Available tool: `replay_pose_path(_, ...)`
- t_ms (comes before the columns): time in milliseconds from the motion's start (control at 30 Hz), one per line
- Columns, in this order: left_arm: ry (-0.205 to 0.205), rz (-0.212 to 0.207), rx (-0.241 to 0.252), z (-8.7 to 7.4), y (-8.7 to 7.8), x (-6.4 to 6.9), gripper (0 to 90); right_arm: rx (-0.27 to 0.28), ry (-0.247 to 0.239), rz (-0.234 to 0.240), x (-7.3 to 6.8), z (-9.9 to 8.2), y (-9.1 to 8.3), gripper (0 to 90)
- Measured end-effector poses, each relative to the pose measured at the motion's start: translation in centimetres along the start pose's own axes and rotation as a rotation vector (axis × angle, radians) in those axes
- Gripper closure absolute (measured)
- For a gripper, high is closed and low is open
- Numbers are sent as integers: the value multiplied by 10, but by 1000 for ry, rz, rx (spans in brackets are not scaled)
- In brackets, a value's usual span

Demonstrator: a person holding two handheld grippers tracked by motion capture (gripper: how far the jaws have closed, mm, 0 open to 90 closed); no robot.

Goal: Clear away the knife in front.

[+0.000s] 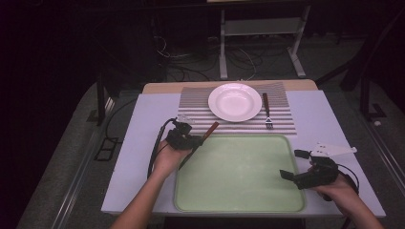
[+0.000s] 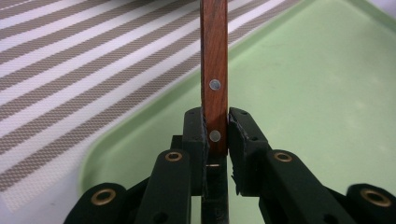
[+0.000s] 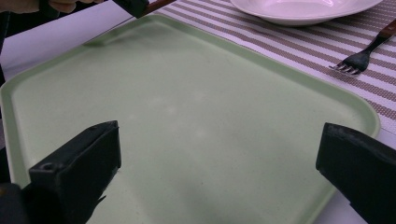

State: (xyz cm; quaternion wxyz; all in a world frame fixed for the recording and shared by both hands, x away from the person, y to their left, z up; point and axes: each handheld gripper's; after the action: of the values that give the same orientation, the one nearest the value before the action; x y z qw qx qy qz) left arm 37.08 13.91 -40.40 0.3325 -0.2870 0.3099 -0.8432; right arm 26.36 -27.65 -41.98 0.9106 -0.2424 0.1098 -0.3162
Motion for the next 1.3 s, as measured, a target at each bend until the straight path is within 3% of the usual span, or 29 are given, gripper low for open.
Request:
replay_pose_path(300, 7, -20, -22, -17, 3, 15, 771, -4, -1, 0, 0, 0, 1, 1)
replay_pose_path(533, 11, -13, -56, -30, 12, 17, 771, -3, -2, 0, -1, 0, 0, 2)
replay_pose_path(900, 10, -7, -77, -35, 19, 14, 770, -8, -11, 3, -1, 0, 0, 2)
replay_pose_path(1200, 17, -16, -41, -32, 18, 14, 738, -7, -14, 6, -1, 0, 1, 2)
replay_pose_path(1300, 27, -25, -29, -28, 18, 16, 766, -7, -17, 12, -2, 0, 1, 2)
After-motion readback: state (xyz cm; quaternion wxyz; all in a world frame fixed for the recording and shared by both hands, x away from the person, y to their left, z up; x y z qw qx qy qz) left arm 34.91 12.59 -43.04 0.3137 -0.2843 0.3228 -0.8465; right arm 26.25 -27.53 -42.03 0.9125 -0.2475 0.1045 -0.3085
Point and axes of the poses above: each handheld gripper's, and its own axes: y roughly forward along the jaws, z roughly out of its top, x roughly to its right, and after that the axes turned 9 degrees about -y, right-handed
